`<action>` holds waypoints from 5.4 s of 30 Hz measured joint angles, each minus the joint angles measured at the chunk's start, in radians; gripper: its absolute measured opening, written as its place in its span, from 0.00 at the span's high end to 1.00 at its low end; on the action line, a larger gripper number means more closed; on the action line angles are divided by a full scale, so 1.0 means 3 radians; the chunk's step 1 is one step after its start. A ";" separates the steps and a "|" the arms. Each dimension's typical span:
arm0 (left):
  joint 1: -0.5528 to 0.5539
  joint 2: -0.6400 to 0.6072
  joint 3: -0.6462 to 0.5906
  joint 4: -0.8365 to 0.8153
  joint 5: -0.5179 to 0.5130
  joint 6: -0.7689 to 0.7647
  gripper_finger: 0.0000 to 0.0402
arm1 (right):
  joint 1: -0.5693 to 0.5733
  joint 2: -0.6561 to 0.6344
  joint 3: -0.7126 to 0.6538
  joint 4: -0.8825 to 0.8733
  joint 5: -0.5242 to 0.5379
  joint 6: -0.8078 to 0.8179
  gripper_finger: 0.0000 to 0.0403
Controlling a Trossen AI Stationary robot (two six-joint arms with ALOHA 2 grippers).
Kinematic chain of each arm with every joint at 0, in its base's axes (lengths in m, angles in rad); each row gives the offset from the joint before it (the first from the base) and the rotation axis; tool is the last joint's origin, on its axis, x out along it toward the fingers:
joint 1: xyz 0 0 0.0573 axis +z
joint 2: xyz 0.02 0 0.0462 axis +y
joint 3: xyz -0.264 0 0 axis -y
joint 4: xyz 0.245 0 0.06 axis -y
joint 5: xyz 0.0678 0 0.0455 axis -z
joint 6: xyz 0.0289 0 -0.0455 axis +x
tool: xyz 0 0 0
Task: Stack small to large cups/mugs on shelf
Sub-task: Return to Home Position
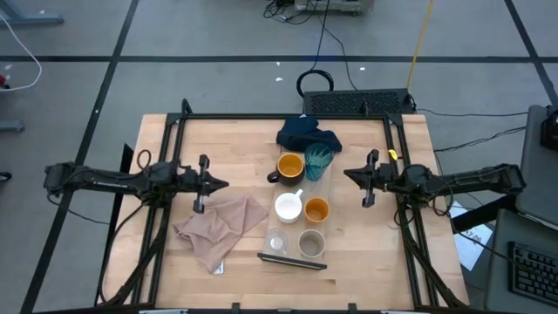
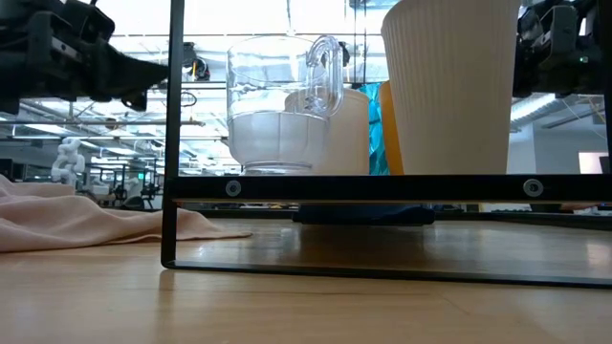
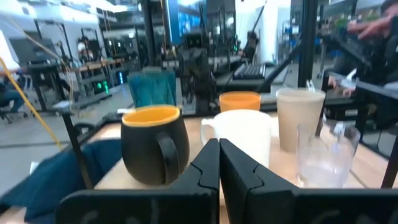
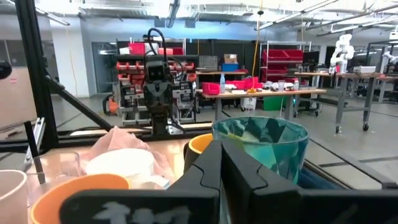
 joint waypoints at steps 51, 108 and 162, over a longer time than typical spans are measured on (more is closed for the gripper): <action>0.0000 -0.1368 0.0003 -0.1841 0.0003 0.0002 0.99 | -0.0013 -0.1496 0.0000 -0.1838 -0.0017 -0.0009 1.00; 0.0000 -0.1494 0.0003 -0.1915 -0.0265 0.0004 0.99 | 0.0374 -0.1487 -0.0001 -0.1713 -0.0011 -0.0010 1.00; 0.0000 -0.1494 0.0001 -0.1910 -0.0262 0.0004 0.99 | 0.0373 -0.1487 0.0000 -0.1700 -0.0015 -0.0009 1.00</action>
